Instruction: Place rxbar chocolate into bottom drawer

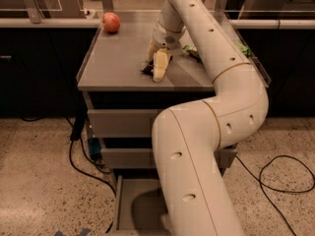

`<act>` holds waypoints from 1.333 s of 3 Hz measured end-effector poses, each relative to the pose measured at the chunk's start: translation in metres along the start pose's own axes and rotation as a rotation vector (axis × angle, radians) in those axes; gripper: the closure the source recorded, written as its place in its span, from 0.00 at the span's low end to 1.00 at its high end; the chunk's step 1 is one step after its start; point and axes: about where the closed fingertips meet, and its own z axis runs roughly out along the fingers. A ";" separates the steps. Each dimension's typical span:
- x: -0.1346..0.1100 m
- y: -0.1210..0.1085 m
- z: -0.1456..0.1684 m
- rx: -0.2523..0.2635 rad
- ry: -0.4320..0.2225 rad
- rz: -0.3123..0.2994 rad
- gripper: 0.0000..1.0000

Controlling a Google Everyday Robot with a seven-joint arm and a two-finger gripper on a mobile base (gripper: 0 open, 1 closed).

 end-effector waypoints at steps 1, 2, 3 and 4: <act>0.000 0.000 0.000 0.000 0.000 0.000 1.00; -0.001 0.000 -0.003 0.000 0.000 0.000 1.00; -0.003 0.000 -0.007 0.001 0.000 0.000 1.00; -0.004 0.000 -0.009 0.001 0.000 0.000 1.00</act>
Offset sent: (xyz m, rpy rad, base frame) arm -0.0063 0.0043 0.0126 -0.0035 -0.0353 0.0084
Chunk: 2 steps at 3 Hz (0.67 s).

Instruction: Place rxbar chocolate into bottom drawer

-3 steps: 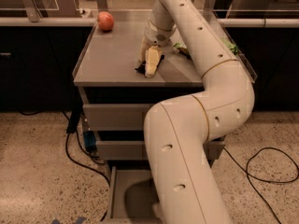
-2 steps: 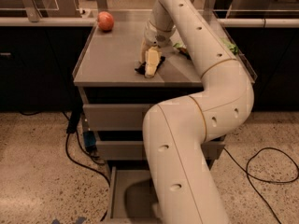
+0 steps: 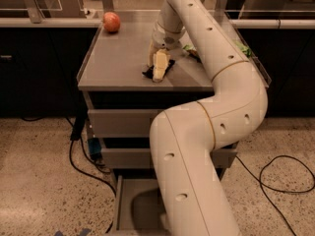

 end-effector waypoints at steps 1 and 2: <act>-0.003 -0.002 -0.008 0.000 0.000 0.000 1.00; -0.005 0.002 -0.010 0.001 0.000 0.000 1.00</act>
Offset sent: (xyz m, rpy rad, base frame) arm -0.0569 0.0250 0.1208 -0.0550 -0.1861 0.1149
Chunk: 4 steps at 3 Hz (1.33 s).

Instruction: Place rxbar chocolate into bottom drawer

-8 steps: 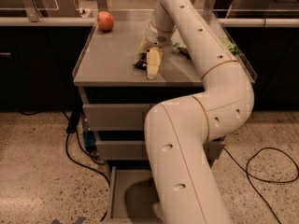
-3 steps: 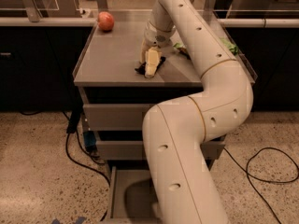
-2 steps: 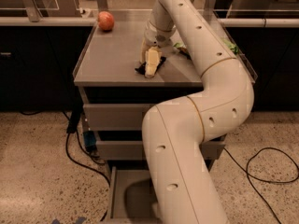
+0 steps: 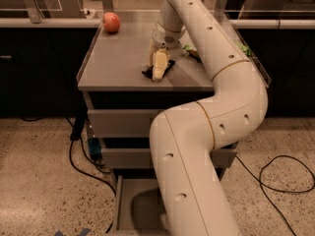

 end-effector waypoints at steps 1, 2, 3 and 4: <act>0.002 0.001 0.006 0.000 0.000 0.000 1.00; 0.002 0.001 0.006 0.000 0.000 0.000 1.00; 0.001 0.000 0.004 0.000 0.000 0.000 1.00; 0.002 0.001 0.006 0.000 0.000 0.000 1.00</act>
Offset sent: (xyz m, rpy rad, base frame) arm -0.0789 0.0284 0.1512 -0.0851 -0.2279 0.1402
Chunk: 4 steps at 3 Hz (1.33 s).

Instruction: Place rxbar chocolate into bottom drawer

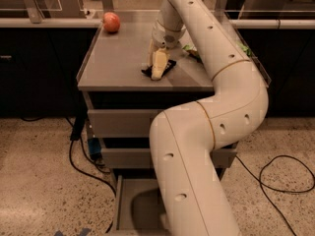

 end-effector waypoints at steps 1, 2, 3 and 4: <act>0.000 0.000 0.000 0.000 0.000 0.000 1.00; 0.000 0.000 0.000 0.000 0.000 0.000 1.00; -0.003 -0.001 -0.008 0.000 0.000 0.000 1.00; -0.003 -0.001 -0.007 0.000 0.000 0.000 1.00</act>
Offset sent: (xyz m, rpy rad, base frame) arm -0.1226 0.0059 0.3078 -0.0811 -0.3686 0.1470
